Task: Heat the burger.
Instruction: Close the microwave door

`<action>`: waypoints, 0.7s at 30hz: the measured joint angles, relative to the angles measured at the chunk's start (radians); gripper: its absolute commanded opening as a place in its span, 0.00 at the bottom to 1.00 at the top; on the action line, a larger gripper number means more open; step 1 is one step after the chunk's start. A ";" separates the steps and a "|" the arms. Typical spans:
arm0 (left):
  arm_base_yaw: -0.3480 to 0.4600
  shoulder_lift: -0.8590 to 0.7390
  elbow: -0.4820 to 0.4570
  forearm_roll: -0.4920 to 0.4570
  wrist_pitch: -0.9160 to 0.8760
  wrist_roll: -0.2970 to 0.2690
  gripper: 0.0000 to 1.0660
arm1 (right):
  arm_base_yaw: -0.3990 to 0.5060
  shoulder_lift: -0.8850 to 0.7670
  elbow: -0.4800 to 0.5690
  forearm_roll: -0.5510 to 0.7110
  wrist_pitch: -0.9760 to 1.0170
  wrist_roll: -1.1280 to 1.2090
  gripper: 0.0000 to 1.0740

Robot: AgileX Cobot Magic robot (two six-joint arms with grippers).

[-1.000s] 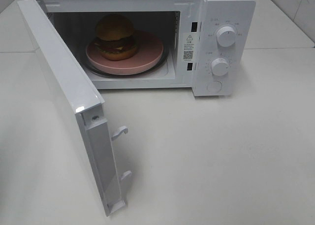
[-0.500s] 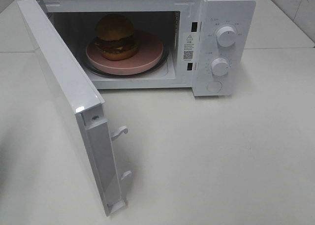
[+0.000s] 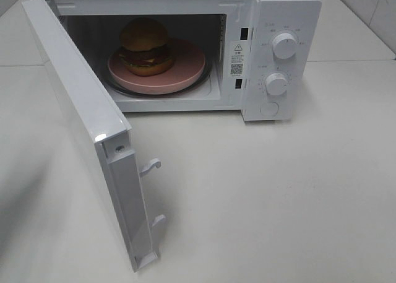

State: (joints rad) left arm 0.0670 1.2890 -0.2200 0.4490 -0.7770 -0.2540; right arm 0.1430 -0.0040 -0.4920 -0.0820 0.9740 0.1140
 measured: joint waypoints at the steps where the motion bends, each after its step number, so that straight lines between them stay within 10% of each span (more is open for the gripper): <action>1: 0.000 0.000 0.000 0.000 0.000 0.000 0.00 | 0.000 0.000 0.000 0.000 0.000 0.000 0.69; 21: -0.190 0.247 -0.143 -0.007 -0.073 -0.033 0.00 | 0.000 0.000 0.000 0.000 0.000 0.000 0.69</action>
State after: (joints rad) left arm -0.1230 1.5360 -0.3630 0.4420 -0.8500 -0.2870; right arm 0.1430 -0.0040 -0.4920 -0.0820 0.9740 0.1140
